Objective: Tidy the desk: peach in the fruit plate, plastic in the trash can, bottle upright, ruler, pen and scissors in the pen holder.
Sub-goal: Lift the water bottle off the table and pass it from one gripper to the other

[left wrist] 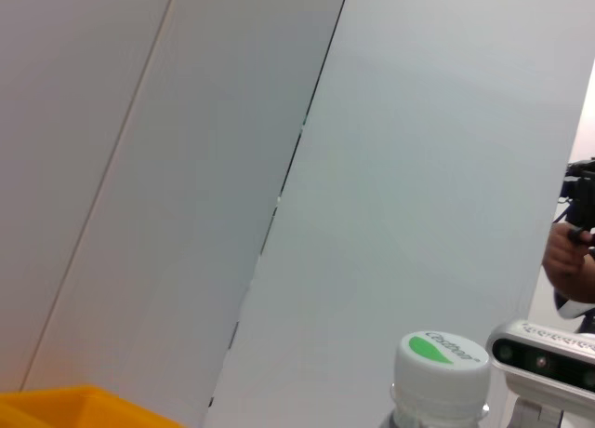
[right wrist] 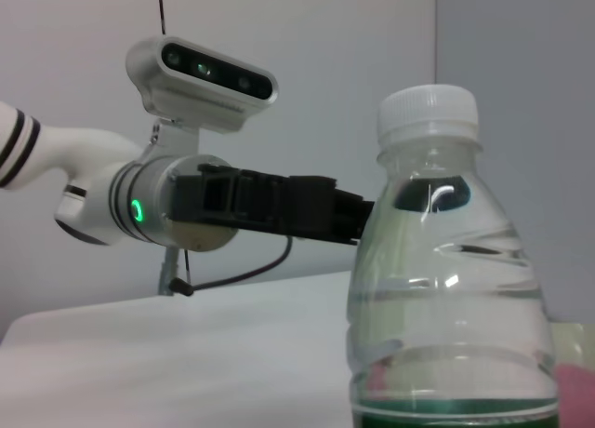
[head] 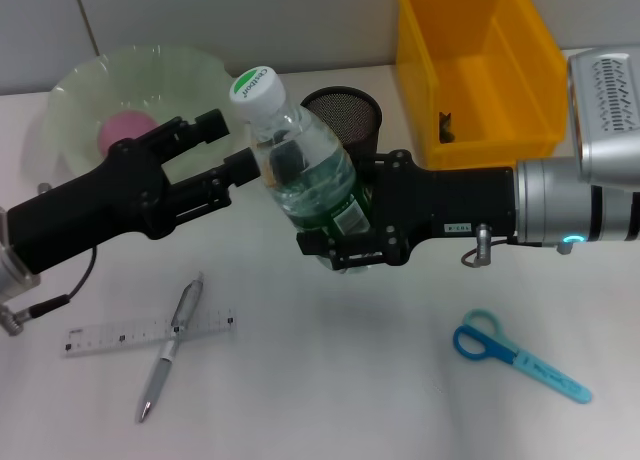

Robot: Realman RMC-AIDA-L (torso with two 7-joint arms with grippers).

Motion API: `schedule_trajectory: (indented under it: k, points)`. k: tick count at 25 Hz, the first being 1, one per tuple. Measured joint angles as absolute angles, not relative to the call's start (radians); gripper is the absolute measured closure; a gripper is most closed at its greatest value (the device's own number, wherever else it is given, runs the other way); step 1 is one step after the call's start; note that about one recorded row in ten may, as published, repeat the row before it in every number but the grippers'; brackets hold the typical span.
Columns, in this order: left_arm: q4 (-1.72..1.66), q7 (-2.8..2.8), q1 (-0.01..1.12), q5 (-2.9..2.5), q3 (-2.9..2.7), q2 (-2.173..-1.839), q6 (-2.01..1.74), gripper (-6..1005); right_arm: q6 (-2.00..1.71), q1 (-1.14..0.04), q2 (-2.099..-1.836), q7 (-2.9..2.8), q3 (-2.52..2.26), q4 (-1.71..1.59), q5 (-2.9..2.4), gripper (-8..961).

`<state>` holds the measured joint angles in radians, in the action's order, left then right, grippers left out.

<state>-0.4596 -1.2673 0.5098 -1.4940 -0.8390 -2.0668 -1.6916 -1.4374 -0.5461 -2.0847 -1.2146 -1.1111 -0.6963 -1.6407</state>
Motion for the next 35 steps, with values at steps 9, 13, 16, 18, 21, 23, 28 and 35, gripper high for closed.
schedule_trajectory:
  k: [9, 13, 16, 18, 21, 23, 28, 35]
  points:
    - [-0.428, -1.242, 0.528, -1.442, -0.842, -2.071, -1.714, 320, -1.44, -0.563, -2.086, -1.18, -1.136, -0.644, -1.598, 182]
    - [-0.416, -1.24, 0.528, -1.422, -0.843, -2.071, -1.728, 322, -1.437, -0.57, -2.086, -1.168, -1.145, -0.624, -1.58, 181]
    - [-0.401, -1.231, 0.532, -1.414, -0.842, -2.07, -1.737, 323, -1.437, -0.572, -2.086, -1.164, -1.148, -0.621, -1.578, 181]
    - [-0.401, -1.231, 0.532, -1.414, -0.842, -2.07, -1.738, 324, -1.437, -0.572, -2.086, -1.164, -1.151, -0.621, -1.578, 181]
    - [-0.397, -1.225, 0.533, -1.414, -0.844, -2.071, -1.74, 325, -1.438, -0.575, -2.086, -1.164, -1.156, -0.61, -1.57, 181]
    - [-0.386, -1.217, 0.535, -1.414, -0.844, -2.071, -1.742, 326, -1.438, -0.577, -2.086, -1.164, -1.157, -0.605, -1.568, 181]
    - [-0.379, -1.206, 0.538, -1.414, -0.841, -2.071, -1.75, 328, -1.44, -0.58, -2.086, -1.163, -1.157, -0.599, -1.564, 181]
    - [-0.354, -1.175, 0.547, -1.41, -0.84, -2.073, -1.774, 331, -1.441, -0.581, -2.088, -1.163, -1.158, -0.598, -1.563, 181]
